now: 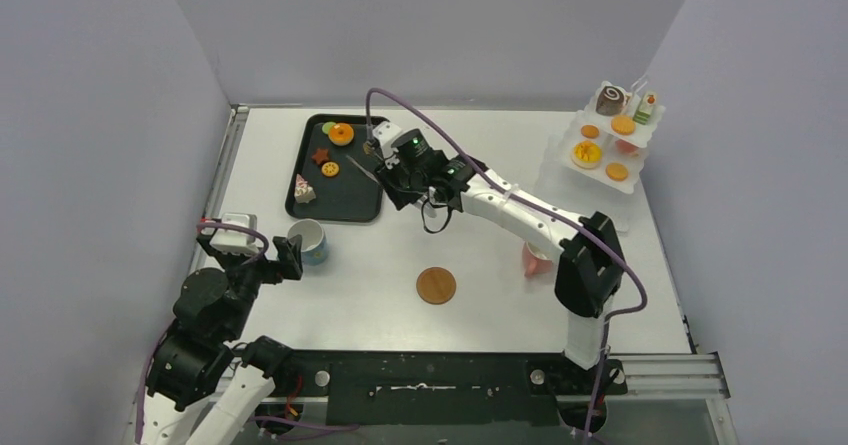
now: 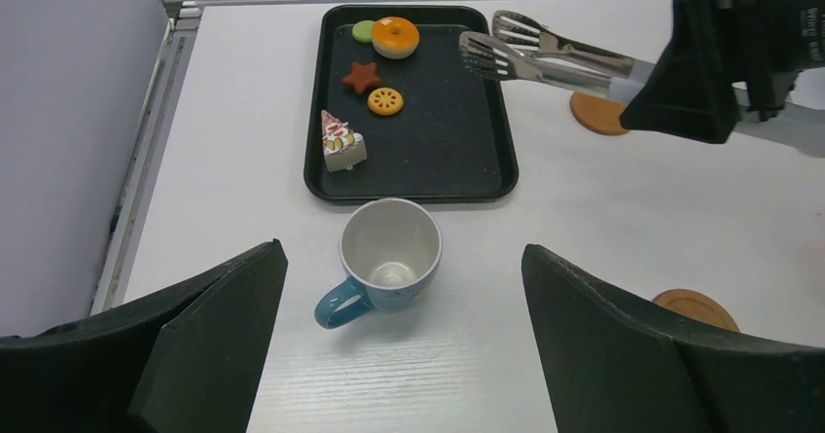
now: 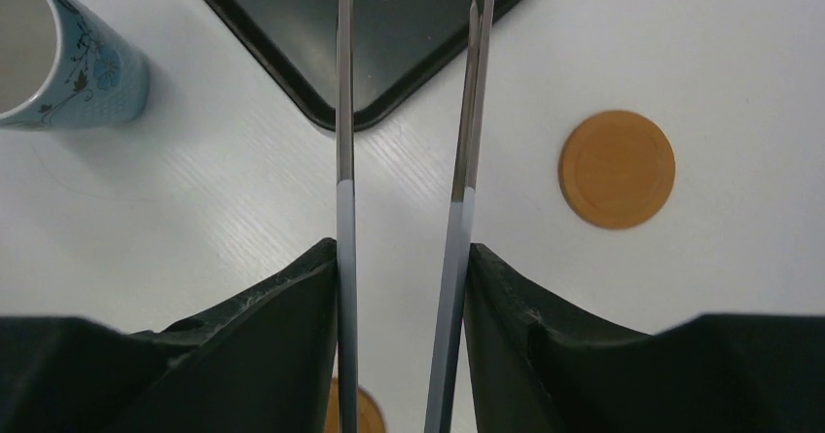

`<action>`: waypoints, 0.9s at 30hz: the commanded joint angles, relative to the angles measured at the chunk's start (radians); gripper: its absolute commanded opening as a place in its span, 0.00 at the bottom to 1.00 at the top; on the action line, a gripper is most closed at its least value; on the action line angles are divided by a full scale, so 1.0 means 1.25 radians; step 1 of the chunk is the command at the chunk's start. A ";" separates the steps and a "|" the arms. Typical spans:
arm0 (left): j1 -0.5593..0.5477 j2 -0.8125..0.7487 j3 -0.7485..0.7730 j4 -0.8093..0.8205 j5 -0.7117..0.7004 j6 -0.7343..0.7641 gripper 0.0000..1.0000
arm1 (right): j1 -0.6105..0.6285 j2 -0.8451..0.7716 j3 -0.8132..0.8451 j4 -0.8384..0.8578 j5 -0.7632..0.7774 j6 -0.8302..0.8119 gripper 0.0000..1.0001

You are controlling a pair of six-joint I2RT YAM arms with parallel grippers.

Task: Serve the afternoon tea
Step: Place the desert on the desert table, then pick up the desert from the tray.

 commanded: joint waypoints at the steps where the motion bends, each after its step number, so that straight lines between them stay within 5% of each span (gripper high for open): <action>1: 0.008 -0.013 0.009 0.032 -0.017 0.008 0.90 | 0.021 0.072 0.108 0.081 -0.043 -0.104 0.45; 12: 0.012 -0.011 0.008 0.034 -0.013 0.008 0.90 | 0.021 0.307 0.329 0.044 -0.069 -0.135 0.46; 27: 0.016 -0.011 0.006 0.038 -0.004 0.007 0.90 | -0.011 0.448 0.431 0.046 -0.040 -0.131 0.48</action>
